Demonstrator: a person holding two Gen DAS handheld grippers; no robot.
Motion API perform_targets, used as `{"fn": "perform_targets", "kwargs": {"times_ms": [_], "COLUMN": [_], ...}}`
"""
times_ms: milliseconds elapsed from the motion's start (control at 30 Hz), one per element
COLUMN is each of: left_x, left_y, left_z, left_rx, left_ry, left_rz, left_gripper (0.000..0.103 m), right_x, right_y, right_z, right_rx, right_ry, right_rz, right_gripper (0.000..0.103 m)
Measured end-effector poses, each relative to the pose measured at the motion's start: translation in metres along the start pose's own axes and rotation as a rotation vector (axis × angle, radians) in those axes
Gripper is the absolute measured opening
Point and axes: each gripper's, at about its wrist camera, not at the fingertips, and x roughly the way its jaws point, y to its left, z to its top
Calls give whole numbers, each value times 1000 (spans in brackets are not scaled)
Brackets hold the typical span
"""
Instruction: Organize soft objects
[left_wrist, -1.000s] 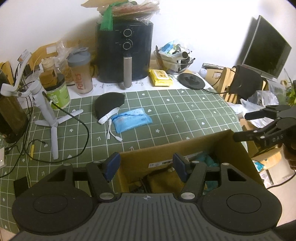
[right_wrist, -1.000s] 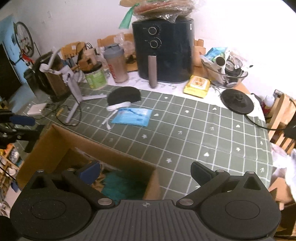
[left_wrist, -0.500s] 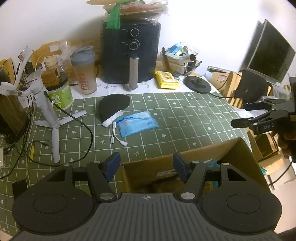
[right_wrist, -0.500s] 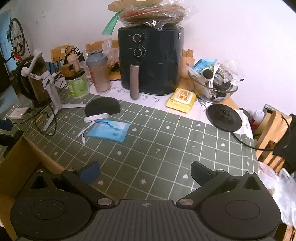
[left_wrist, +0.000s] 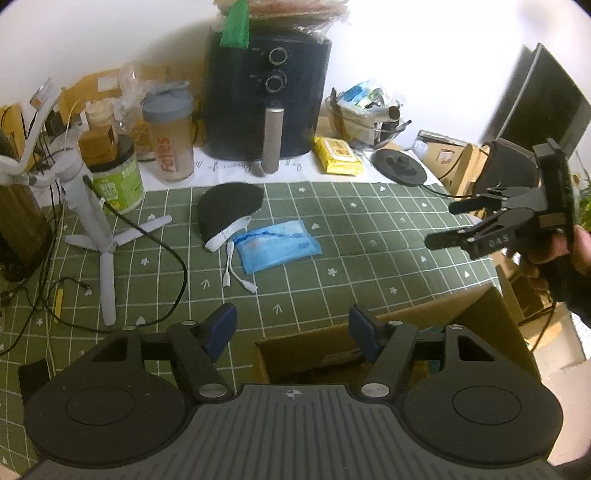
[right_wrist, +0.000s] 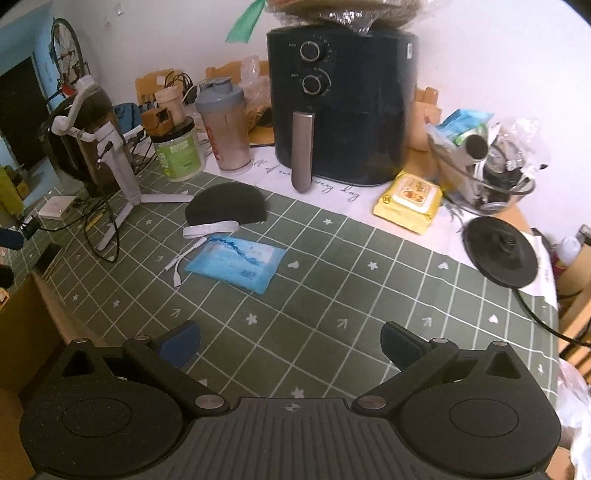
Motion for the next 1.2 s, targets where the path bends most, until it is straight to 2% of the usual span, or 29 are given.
{"fn": "perform_targets", "kwargs": {"times_ms": [100, 167, 367, 733, 933, 1200], "left_x": [1, 0, -6, -6, -8, -8], "left_y": [5, 7, 14, 36, 48, 61], "left_z": [2, 3, 4, -7, -14, -25], "left_rx": [-20, -22, -32, -101, -140, -194], "left_ry": [10, 8, -12, 24, 31, 45], "left_rz": [-20, -26, -13, 5, 18, 38], "left_gripper": [66, 66, 66, 66, 66, 66], "right_x": [19, 38, 72, 122, 150, 188], "right_y": [-4, -6, -5, 27, 42, 60], "right_z": [4, 6, 13, 35, 47, 61], "right_rx": [-26, -45, -82, -329, -473, -594], "right_ry": [11, 50, 84, 160, 201, 235], "right_rz": [14, 25, 99, 224, 226, 230], "right_gripper": [103, 103, 103, 103, 103, 103]}}
